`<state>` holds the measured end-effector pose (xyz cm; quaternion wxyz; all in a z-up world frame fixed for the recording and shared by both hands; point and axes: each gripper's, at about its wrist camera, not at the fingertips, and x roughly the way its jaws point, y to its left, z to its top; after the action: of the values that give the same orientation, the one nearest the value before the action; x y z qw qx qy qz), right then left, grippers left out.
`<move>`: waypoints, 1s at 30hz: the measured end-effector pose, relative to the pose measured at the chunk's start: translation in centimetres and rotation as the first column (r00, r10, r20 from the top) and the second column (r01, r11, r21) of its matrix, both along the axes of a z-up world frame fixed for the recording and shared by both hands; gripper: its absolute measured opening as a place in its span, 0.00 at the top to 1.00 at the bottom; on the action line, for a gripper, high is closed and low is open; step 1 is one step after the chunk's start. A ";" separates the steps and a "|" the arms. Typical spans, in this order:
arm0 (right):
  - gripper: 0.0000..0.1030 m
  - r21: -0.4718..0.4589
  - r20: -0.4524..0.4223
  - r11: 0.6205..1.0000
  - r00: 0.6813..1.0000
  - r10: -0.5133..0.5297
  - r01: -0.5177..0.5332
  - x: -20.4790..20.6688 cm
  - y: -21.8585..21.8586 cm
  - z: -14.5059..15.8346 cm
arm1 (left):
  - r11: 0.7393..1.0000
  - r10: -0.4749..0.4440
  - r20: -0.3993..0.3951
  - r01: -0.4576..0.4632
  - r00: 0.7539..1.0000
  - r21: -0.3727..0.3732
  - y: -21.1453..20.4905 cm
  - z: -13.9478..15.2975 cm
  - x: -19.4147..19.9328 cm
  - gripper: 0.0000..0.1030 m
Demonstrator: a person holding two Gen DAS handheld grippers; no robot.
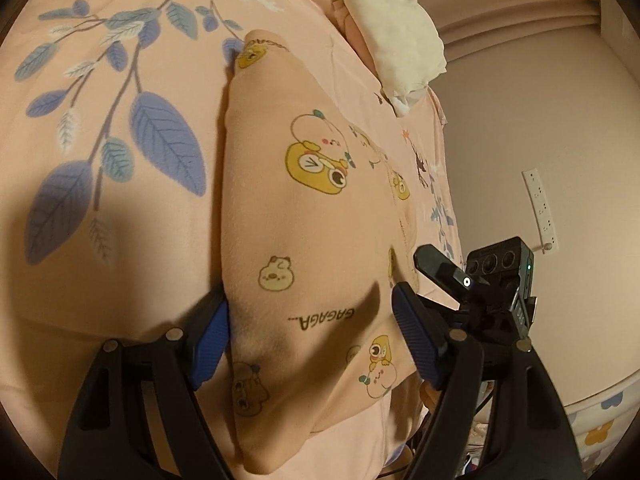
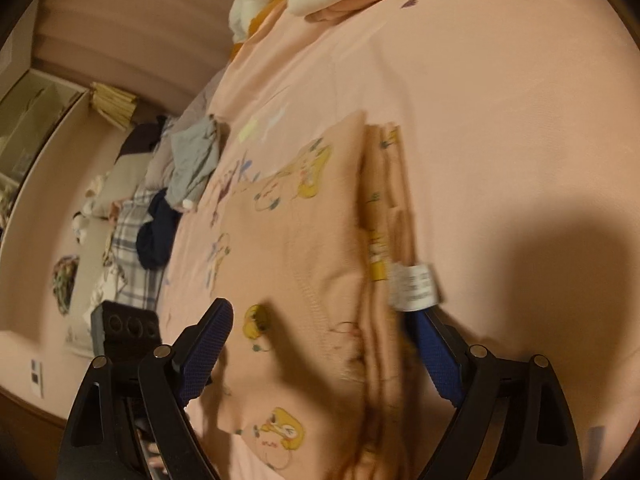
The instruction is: Fold small clothes
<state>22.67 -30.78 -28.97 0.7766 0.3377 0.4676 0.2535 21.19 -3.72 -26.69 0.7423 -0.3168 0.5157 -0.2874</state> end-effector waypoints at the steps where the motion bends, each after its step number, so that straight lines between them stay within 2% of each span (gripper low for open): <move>1: 0.13 0.004 -0.001 1.000 1.000 -0.003 0.003 0.0 0.1 0.0 | 1.000 -0.002 0.009 0.002 1.000 -0.002 -0.1 0.1 0.0 0.26; 6: 0.13 0.034 0.004 0.999 1.000 -0.018 0.018 0.2 0.0 -0.1 | 0.998 -0.009 0.014 0.010 1.000 -0.065 0.2 -0.1 0.1 0.26; 11: 0.17 0.001 0.023 1.000 1.000 -0.014 0.014 0.0 0.2 0.0 | 0.988 -0.002 -0.023 -0.002 1.000 -0.157 1.0 -0.4 0.1 0.27; 12: 0.20 -0.004 0.021 1.000 1.000 -0.019 0.019 0.1 0.3 0.0 | 0.986 -0.009 -0.025 0.005 1.000 -0.167 0.9 -0.4 0.1 0.28; 16: 0.28 0.021 0.014 0.999 0.999 -0.045 0.044 0.1 -0.4 -0.4 | 0.984 -0.013 -0.037 0.006 0.999 -0.176 0.8 -0.3 0.1 0.27; 19: 0.29 0.005 0.014 0.999 0.999 -0.046 0.046 0.1 -0.2 -0.4 | 0.986 0.000 -0.045 -0.008 0.999 -0.169 0.6 -0.5 0.4 0.27; 20: 0.29 -0.005 0.022 0.999 0.999 -0.047 0.047 0.0 -0.1 -0.3 | 0.988 0.001 -0.040 -0.008 0.999 -0.157 0.5 -0.6 0.4 0.29; 22: 0.29 -0.022 0.046 0.998 0.997 -0.063 0.064 -0.2 0.2 -0.2 | 0.994 0.021 -0.035 -0.025 0.999 -0.108 0.2 -0.7 0.6 0.49; 24: 0.29 -0.029 0.062 0.997 0.995 -0.072 0.074 -0.1 0.3 -0.2 | 0.996 0.041 -0.033 -0.044 0.999 -0.083 0.3 -1.2 0.5 0.56; 25: 0.34 -0.030 0.066 0.996 0.995 -0.077 0.079 -0.1 0.2 -0.2 | 0.994 0.051 -0.029 -0.054 0.998 -0.095 0.6 -1.5 0.5 0.62; 28: 0.53 -0.046 0.065 0.993 0.993 -0.102 0.105 0.0 -0.3 -0.6 | 0.994 0.067 -0.036 -0.070 0.997 -0.086 0.9 -1.9 0.5 0.66; 30: 0.59 -0.032 0.062 0.994 0.993 -0.102 0.104 0.1 -0.6 -0.8 | 0.996 0.073 -0.012 -0.073 0.997 -0.049 0.5 -1.6 0.2 0.67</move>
<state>22.74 -31.41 -29.79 0.8082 0.3399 0.4302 0.2149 21.41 -3.24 -28.32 0.7416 -0.3553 0.5003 -0.2711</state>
